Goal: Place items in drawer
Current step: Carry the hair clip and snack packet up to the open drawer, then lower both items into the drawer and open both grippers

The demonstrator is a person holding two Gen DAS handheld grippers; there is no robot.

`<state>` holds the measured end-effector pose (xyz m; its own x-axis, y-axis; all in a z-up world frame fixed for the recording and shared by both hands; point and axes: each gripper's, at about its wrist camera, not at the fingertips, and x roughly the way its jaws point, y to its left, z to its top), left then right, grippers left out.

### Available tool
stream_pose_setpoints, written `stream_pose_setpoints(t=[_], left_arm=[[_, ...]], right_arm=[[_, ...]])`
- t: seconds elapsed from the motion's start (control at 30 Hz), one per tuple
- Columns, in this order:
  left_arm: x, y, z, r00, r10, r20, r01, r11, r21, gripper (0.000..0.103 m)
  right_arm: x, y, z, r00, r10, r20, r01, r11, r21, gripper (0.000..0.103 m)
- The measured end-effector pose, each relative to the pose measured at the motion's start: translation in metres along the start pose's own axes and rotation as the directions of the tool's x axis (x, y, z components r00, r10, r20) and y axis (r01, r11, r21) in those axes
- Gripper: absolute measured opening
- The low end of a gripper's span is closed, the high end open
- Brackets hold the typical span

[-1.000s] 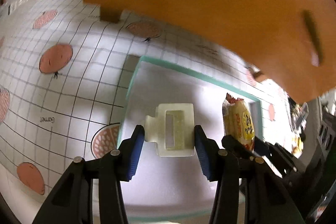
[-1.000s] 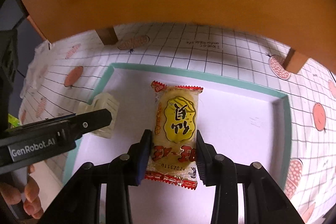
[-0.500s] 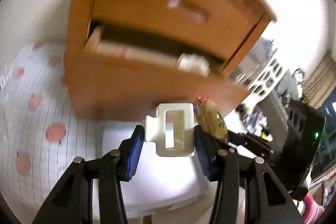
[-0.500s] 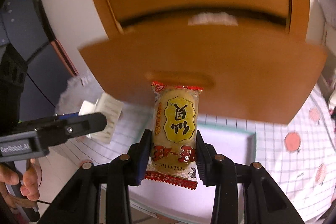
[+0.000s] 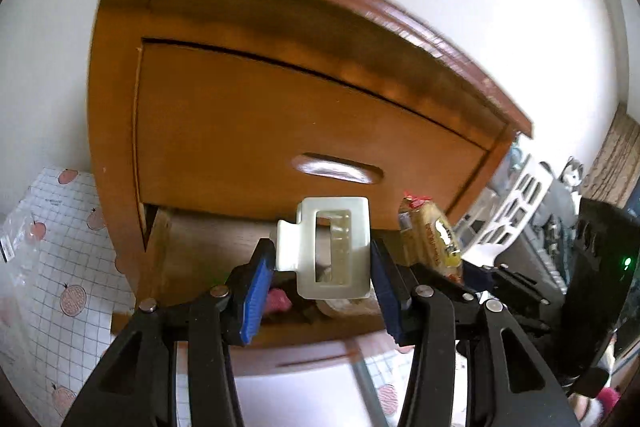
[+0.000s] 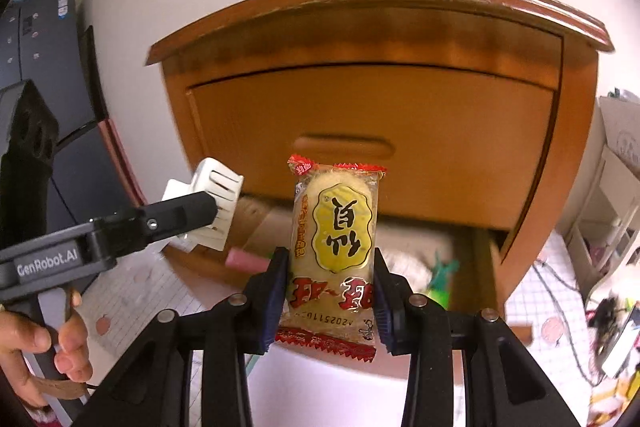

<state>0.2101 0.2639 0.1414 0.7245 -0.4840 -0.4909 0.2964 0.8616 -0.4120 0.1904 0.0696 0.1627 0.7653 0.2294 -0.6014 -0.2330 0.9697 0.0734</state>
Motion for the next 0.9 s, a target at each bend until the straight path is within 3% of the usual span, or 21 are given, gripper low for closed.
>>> stream_pose_setpoints(t=[0.33,0.6,0.73,0.83,0.9], left_arm=[[0.049,0.007,0.005,0.995,0.072,-0.071,-0.073,0.997,-0.005,0.05],[0.052,0.009,0.003,0.992,0.092,-0.081,-0.092,0.996,0.001,0.057],[0.052,0.007,0.002,0.992,0.103,-0.077,-0.101,0.995,0.02,0.061],[0.048,0.006,0.0,0.991,0.116,-0.061,-0.114,0.993,0.034,0.069],[0.046,0.006,-0.001,0.989,0.136,-0.053,-0.134,0.99,0.039,0.081]], right_arm=[[0.063,-0.029,0.012,0.993,-0.057,-0.104,0.062,0.997,0.05,0.041],[0.068,-0.043,0.006,0.991,-0.073,-0.114,0.079,0.996,0.047,0.042],[0.07,-0.045,0.005,0.99,-0.078,-0.115,0.084,0.995,0.051,0.051],[0.07,-0.044,0.002,0.99,-0.085,-0.116,0.091,0.995,0.044,0.06],[0.07,-0.043,0.001,0.989,-0.091,-0.115,0.097,0.994,0.042,0.068]])
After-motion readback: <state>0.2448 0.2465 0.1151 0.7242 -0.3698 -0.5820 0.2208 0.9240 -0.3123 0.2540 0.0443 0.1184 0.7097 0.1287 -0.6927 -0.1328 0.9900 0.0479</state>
